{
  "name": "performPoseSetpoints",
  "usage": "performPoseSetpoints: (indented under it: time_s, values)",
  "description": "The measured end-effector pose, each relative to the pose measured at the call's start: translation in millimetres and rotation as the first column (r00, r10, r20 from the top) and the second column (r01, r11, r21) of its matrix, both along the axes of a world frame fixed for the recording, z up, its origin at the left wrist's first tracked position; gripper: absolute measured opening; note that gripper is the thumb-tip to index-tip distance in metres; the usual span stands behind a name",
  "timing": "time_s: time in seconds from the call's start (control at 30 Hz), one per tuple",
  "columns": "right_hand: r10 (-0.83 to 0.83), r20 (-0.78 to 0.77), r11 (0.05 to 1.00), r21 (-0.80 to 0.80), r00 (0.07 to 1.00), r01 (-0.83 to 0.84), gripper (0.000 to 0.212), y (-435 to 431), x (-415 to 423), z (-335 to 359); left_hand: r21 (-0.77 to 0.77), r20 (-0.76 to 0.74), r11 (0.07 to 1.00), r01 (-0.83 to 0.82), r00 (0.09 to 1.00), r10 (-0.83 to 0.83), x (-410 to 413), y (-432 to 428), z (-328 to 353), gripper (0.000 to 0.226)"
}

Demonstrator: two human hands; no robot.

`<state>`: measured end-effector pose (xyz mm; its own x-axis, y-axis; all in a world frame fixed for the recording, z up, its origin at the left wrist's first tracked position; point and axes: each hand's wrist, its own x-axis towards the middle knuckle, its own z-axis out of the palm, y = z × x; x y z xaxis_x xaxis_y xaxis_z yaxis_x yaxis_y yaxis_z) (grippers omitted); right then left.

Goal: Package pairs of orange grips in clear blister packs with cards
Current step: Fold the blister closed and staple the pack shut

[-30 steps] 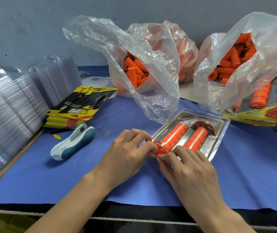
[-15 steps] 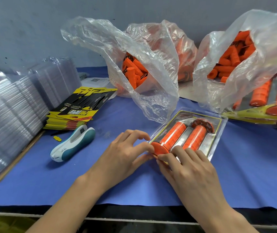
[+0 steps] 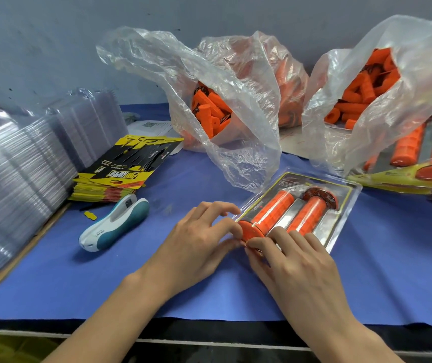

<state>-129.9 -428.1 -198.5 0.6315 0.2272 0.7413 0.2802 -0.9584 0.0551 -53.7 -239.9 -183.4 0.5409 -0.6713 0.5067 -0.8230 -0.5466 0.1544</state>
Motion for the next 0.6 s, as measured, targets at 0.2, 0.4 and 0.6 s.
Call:
performPoseSetpoints:
  time_s: [0.2,0.4,0.6]
  values:
    - [0.152,-0.020,0.988,0.029,0.988,-0.151,0.020,-3,-3,3,-0.376,-0.626,0.878,-0.295,0.780,-0.006,1,1,6,0.018]
    - [0.317,-0.067,0.943,-0.089,0.946,-0.322,0.022,-20,-1,9,-0.220,-0.955,0.909,-0.354,0.269,-0.126,5,1,15,0.037]
    - [0.286,-0.135,0.943,-0.134,0.949,-0.303,0.017,-53,0,14,-0.211,-0.977,0.893,-0.397,0.097,-0.188,-14,-17,25,0.024]
